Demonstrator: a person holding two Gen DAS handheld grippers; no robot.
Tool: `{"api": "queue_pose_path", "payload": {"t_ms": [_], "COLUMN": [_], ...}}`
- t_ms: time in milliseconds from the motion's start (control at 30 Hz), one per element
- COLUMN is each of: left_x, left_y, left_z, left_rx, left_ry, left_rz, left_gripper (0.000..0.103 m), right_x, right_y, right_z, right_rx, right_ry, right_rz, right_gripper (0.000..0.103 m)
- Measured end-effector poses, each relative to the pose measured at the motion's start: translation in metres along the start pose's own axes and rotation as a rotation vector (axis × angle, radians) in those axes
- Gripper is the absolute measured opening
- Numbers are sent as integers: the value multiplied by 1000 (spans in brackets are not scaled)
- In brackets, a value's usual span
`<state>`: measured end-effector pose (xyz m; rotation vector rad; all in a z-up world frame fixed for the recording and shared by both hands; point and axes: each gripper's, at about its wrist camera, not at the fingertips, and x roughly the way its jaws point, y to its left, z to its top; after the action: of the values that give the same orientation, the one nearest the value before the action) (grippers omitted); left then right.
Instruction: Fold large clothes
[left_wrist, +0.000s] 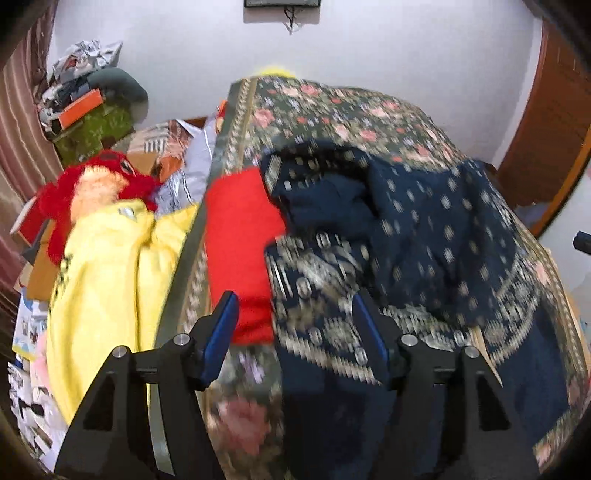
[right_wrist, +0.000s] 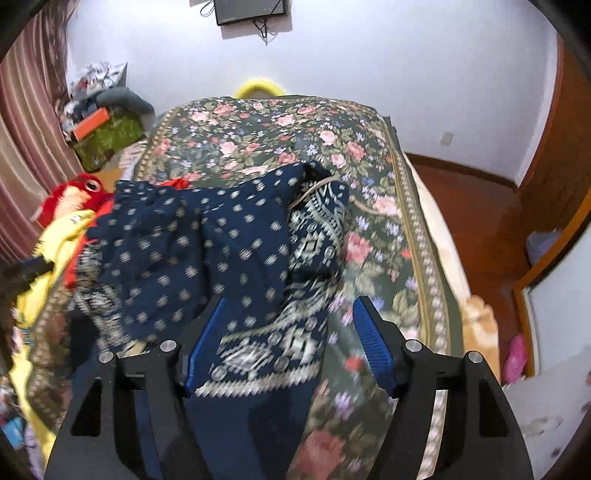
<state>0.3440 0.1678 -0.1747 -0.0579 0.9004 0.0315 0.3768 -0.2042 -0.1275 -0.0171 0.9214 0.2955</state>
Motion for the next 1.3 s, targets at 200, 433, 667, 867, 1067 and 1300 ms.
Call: {"api": "queue_pose_path", "payload": {"t_ms": [200,433,667,867,1067,1300], "left_x": [-8,0,7,28,43,45], "left_y": [1,9,8,1,17,20], "left_z": [-47,-99,-142,-171,-188,-195], "left_rx": [1,-36,-113,-142,-345,-427], "left_ry": [80,219,310,403,410,392], "left_rz": [-20,-76,-209,-258,-324,-370], "left_gripper": [63,63,63,63,68,70], "right_x": [-17,-12,5,15,21,29], "right_y": [0,9,10,5,-4,2], "right_z": [-40,-97,-137,-151,-156,-150], "right_rx": [10,-26,30,99,195,212], "right_ry": [54,172,276,307,306,288], "right_rz": [22,22,89,133,214,248], "right_gripper": [67,67,67,67,70,73]}}
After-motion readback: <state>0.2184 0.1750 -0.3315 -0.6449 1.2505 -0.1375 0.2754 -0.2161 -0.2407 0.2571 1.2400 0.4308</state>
